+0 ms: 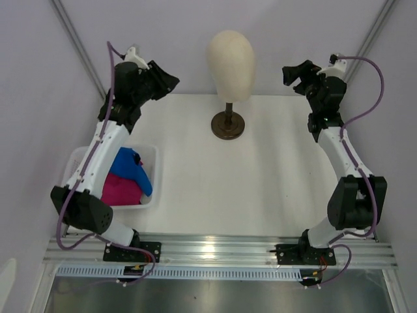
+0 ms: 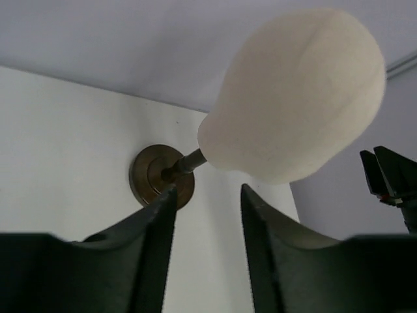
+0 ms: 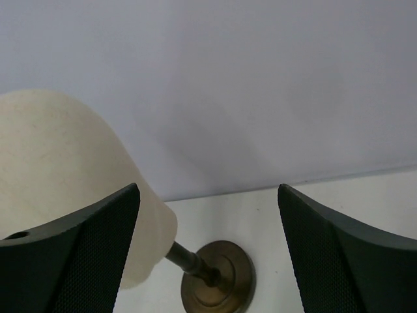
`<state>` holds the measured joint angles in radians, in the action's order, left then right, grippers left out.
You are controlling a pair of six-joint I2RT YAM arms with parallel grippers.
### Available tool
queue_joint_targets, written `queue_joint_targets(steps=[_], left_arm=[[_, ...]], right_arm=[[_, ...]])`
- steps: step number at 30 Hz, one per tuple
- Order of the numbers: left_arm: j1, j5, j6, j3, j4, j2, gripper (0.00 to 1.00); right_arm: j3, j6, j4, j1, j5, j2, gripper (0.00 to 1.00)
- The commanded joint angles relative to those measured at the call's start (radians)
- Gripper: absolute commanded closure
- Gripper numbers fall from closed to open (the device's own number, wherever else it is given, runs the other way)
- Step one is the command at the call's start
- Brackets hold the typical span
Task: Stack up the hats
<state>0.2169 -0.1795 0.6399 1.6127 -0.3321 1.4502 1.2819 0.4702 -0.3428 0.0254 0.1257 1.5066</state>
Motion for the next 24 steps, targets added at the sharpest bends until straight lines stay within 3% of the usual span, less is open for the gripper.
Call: queue_joint_targets(steps=[1,3,7,10,14,19,24], left_arm=[[0.051,0.069,0.109,0.065,0.079,0.103,0.59],[0.079,0.136,0.125,0.082,0.076,0.151,0.63],[0.087,0.16,0.19,0.066,0.083,0.262,0.59],[0.081,0.071,0.266,0.015,0.204,0.347,0.56],[0.087,-0.02,0.378,0.091,0.225,0.51,0.51],[0.098,0.005,0.507,0.108,0.286,0.644,0.53],[0.125,-0.009,0.598,0.174,0.324,0.754,0.62]], right_arm=[[0.115,0.083,-0.036,-0.008,0.112,0.143,0.12],[0.141,0.122,-0.08,-0.008,0.124,0.202,0.17],[0.129,0.198,-0.117,-0.013,0.167,0.341,0.13],[0.067,0.267,-0.206,-0.015,0.227,0.401,0.12],[0.037,0.35,-0.242,-0.005,0.236,0.497,0.13],[0.065,0.412,-0.306,0.034,0.246,0.615,0.15],[0.255,0.423,-0.242,0.103,0.256,0.75,0.2]])
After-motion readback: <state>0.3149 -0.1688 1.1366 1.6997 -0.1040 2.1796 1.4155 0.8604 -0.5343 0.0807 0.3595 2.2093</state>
